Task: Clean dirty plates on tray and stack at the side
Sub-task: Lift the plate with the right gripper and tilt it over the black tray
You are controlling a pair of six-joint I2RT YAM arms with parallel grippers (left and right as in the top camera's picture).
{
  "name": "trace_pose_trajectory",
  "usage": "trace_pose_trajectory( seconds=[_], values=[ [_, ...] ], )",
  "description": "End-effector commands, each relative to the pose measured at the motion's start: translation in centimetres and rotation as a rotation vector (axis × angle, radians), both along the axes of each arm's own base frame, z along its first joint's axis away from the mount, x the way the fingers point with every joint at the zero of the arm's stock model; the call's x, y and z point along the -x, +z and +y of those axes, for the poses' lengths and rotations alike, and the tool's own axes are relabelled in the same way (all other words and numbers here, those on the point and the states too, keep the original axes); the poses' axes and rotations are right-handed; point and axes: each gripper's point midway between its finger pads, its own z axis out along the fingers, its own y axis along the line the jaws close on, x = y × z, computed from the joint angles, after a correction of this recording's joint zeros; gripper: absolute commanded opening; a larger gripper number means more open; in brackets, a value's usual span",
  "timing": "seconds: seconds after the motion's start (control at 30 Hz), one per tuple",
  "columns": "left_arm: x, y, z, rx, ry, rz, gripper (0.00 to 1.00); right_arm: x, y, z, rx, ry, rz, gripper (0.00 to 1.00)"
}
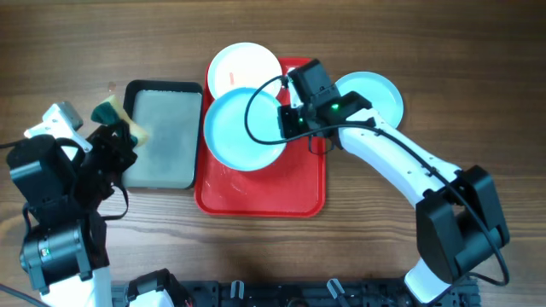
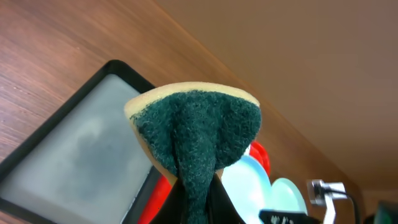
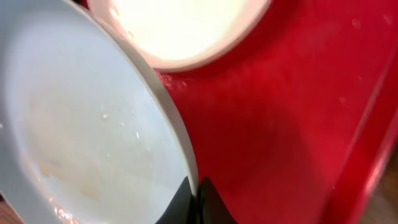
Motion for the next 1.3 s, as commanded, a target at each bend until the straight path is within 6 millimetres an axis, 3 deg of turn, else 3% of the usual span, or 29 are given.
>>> trace_pose_trajectory(
  seconds=[0.0,0.33,0.53,0.63,0.93,1.27],
  values=[
    [0.0,0.1,-1.3,-0.005,-0.060,-0.009,0.04,-0.6,2.3,2.4,-0.040,0.000,-0.103,0.04],
    [0.2,-0.3,-1.9,0.001,-0.080,0.011,0.04,-2.5,6.5,8.3,-0.105,-0.024,-0.411,0.04],
    [0.4,-0.6,-1.9,0.006,-0.080,0.027,0.04,-2.4,5.0,12.6,-0.128,0.006,-0.504,0.05],
    [0.4,-0.6,-1.9,0.006,-0.080,0.026,0.04,-2.4,5.2,14.0,-0.073,0.053,-0.628,0.04],
    [0.4,-0.6,-2.0,0.006,-0.082,0.025,0.04,-2.7,12.4,16.7,0.133,0.288,-1.123,0.04],
    [0.1,-0.1,-1.9,0.001,-0.084,0.002,0.04,-2.2,17.0,17.7,0.364,0.453,-1.454,0.04]
  ],
)
